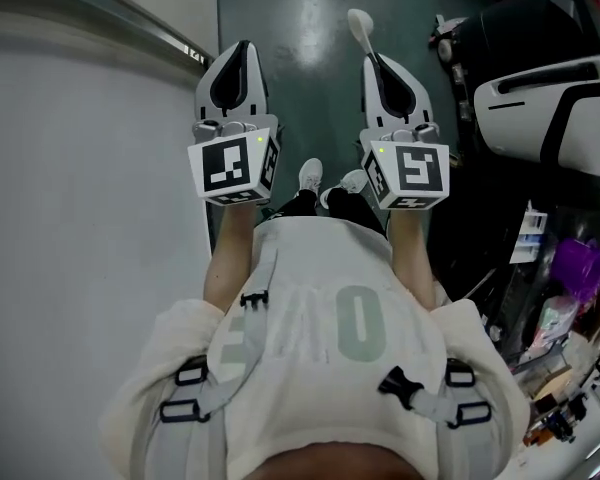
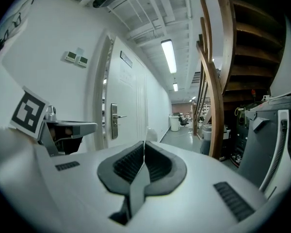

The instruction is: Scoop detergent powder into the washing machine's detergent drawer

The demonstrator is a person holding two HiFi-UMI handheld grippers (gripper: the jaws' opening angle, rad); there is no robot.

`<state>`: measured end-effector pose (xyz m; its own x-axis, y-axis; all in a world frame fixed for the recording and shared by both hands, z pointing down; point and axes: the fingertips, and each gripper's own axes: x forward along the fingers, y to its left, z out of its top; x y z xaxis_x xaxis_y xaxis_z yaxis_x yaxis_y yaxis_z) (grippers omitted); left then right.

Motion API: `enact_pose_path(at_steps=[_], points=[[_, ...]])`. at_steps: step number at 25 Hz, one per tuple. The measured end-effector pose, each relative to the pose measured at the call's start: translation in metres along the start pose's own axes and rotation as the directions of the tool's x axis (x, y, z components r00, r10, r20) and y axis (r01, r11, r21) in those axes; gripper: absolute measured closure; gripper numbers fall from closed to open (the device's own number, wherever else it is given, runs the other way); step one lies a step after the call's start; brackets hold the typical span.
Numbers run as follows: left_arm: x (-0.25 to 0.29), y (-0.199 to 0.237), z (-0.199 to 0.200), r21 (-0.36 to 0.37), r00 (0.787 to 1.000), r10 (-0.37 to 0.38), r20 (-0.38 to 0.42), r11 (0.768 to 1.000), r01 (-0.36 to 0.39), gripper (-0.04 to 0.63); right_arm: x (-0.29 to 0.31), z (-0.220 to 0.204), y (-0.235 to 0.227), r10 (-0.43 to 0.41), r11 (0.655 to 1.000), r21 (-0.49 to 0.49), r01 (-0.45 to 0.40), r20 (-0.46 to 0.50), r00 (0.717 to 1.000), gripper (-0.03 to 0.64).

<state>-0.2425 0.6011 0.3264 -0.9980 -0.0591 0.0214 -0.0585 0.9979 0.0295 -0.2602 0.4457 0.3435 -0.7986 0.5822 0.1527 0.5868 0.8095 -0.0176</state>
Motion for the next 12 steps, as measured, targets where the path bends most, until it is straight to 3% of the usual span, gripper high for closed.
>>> enact_pose_path(at_steps=[12], points=[[0.014,-0.011,0.016,0.033,0.999,0.033,0.015,0.999,-0.033,0.575,-0.009,0.005,-0.029,-0.015,1.0,-0.002,0.015,-0.003,1.0,0.607]])
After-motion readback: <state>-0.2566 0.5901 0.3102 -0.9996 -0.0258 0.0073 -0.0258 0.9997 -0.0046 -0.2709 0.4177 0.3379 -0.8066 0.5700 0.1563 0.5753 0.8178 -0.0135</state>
